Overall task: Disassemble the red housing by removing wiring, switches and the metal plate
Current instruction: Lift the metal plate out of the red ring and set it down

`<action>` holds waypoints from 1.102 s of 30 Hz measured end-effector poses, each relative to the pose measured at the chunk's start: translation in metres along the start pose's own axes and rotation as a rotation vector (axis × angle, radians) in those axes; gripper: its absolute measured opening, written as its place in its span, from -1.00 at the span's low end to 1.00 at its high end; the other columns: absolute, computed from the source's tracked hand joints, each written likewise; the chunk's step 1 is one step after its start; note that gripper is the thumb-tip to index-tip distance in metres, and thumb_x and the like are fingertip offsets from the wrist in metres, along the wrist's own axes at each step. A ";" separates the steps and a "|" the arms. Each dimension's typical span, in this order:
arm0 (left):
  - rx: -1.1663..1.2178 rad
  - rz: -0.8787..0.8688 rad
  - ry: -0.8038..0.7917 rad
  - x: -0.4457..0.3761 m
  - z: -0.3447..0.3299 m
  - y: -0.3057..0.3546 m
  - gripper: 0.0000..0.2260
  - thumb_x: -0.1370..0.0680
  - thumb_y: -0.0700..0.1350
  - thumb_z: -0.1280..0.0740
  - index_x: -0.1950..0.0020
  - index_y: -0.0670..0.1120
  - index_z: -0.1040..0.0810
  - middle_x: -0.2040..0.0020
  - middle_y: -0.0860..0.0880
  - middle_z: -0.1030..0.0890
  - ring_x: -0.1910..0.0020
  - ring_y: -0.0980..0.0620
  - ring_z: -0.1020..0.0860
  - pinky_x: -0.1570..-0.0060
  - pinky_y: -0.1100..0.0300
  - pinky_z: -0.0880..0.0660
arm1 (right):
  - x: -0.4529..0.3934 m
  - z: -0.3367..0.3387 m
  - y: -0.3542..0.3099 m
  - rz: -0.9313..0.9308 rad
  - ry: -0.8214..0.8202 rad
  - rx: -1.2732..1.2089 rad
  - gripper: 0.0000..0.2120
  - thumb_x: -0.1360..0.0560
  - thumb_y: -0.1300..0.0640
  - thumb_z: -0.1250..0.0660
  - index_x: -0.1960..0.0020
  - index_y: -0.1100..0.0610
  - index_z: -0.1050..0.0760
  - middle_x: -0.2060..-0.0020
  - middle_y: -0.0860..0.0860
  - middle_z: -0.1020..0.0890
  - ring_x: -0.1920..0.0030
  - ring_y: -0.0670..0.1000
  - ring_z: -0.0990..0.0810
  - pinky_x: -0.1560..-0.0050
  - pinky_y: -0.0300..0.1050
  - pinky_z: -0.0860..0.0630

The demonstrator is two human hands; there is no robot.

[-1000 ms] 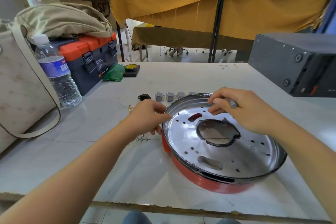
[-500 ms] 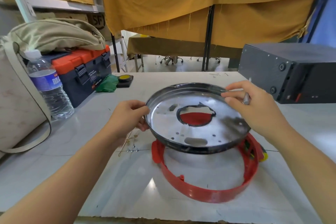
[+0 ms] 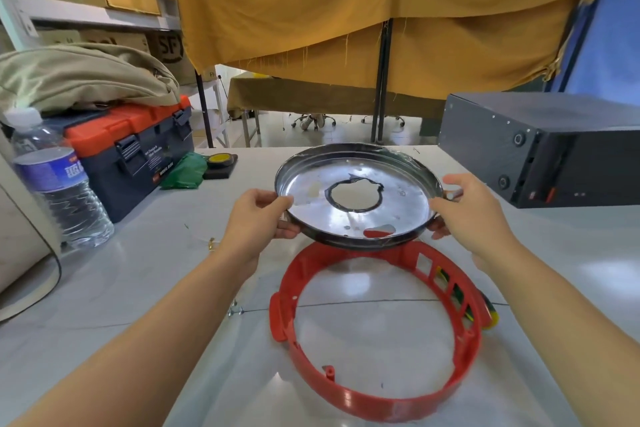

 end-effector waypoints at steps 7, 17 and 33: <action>0.157 0.056 -0.111 -0.007 -0.007 -0.007 -0.76 -0.60 -0.13 -0.25 -0.25 -0.14 -0.48 0.05 -0.04 -0.66 0.12 -0.03 -0.68 0.17 0.22 -0.59 | -0.027 0.001 0.001 -0.027 0.076 -0.063 -0.65 -0.52 0.32 -0.26 -0.29 0.15 -0.37 0.12 0.12 -0.55 0.57 -0.02 -0.58 0.40 -0.14 -0.55; -0.211 -0.020 -0.287 0.000 -0.011 -0.018 -0.80 -0.52 -0.15 -0.35 -0.12 0.06 -0.59 -0.05 0.12 -0.63 -0.03 0.21 -0.58 0.07 0.45 -0.48 | -0.081 -0.041 0.007 -0.094 0.127 -0.178 -0.71 -0.52 0.34 -0.21 -0.22 0.15 -0.36 0.08 0.15 -0.54 0.51 0.03 -0.59 0.28 -0.05 -0.62; -0.188 0.035 -0.432 -0.006 -0.026 -0.041 -0.78 -0.53 -0.28 -0.31 -0.04 -0.03 -0.68 0.04 0.09 -0.70 0.03 0.16 -0.63 -0.05 0.35 -0.51 | -0.132 -0.088 0.043 -0.262 0.051 -0.137 -0.87 -0.55 0.33 -0.23 -0.05 0.16 -0.38 -0.09 0.19 -0.52 0.41 0.07 -0.62 0.43 -0.17 -0.60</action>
Point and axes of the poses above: each hand's wrist, its own x-axis away from the middle knuckle, its own z-axis out of the back of the hand, y = z × x, the point moved 3 cm from there along -x, towards the middle knuckle
